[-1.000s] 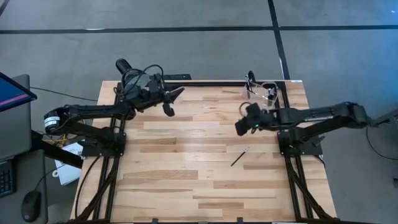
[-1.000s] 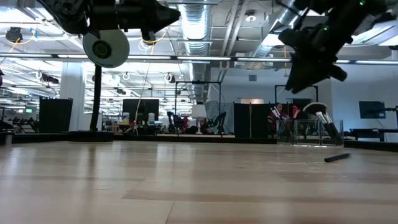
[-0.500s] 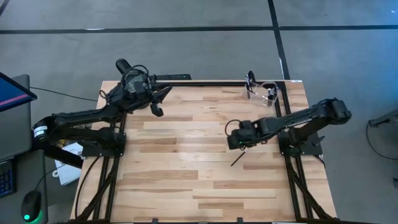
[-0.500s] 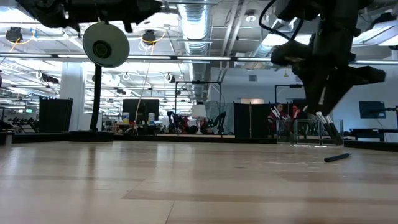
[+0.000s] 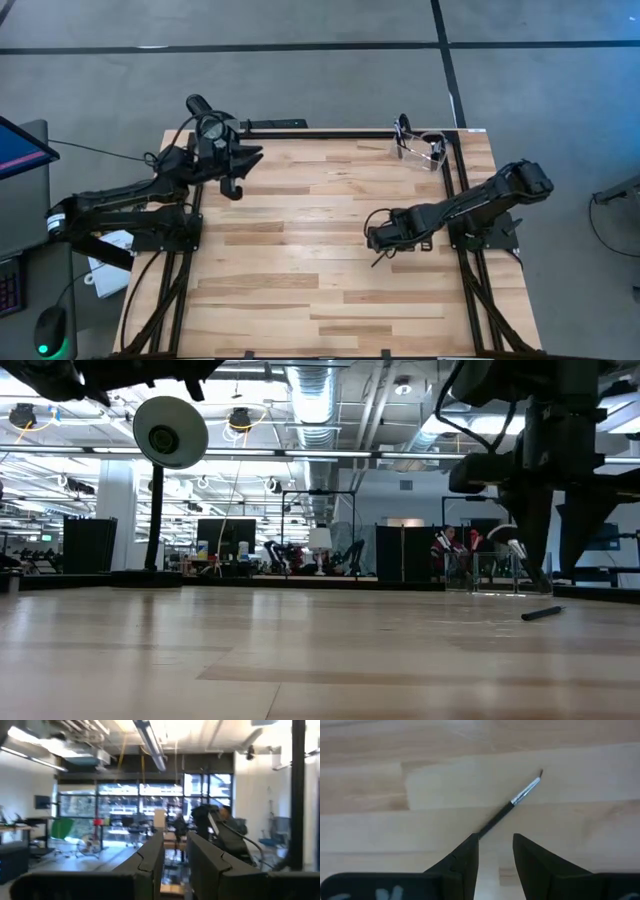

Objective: Sort items
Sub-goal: Put the liner brush into the transparent organizer

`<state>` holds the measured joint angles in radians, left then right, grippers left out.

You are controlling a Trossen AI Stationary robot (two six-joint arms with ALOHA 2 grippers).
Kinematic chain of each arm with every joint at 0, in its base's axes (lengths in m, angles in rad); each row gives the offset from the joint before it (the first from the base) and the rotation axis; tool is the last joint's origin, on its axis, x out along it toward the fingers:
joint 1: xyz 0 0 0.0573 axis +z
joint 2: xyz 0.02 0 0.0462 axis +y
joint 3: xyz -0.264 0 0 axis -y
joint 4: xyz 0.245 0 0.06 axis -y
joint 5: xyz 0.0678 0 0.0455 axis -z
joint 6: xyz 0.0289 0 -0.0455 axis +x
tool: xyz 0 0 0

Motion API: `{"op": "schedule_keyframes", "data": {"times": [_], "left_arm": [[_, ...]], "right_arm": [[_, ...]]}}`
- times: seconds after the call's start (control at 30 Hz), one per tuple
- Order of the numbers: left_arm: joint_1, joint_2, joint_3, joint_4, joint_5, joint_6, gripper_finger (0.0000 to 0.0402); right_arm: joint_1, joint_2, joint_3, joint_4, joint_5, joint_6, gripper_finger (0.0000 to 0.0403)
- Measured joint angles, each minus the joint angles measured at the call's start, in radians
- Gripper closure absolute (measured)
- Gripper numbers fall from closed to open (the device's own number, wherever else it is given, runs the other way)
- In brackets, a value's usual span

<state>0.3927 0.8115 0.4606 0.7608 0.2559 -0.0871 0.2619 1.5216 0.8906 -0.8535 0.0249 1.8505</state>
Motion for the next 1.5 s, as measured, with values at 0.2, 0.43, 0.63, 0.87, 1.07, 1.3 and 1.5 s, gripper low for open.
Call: {"op": "schedule_keyframes", "data": {"times": [0.2,0.43,0.63,0.87,1.07,1.3,1.5], "left_arm": [[0.000,0.008,0.000,-0.048,0.051,-0.001,0.0318],[0.000,0.008,0.000,-0.099,0.106,-0.003,0.0318],[-0.001,0.008,0.000,-0.148,0.123,-0.010,0.0318],[-0.005,0.009,0.000,-0.159,0.190,-0.072,0.0318],[-0.044,0.009,0.000,-0.161,0.202,-0.075,0.0318],[-0.059,0.009,0.000,-0.162,0.205,-0.075,0.0318],[-0.059,0.009,0.000,-0.162,0.204,-0.075,0.0318]], "right_arm": [[-0.011,0.063,0.000,-0.019,0.000,0.061,0.0289],[-0.023,0.129,0.000,-0.002,0.002,0.072,0.0289],[-0.008,0.136,-0.001,-0.003,0.007,0.118,0.0289],[0.015,0.136,-0.013,0.002,0.054,0.173,0.0289],[0.018,0.133,-0.049,0.040,0.057,0.191,0.0298],[0.050,0.133,-0.050,0.040,0.065,0.188,0.0314],[0.072,0.133,-0.051,0.037,0.063,0.180,0.0330]]}}
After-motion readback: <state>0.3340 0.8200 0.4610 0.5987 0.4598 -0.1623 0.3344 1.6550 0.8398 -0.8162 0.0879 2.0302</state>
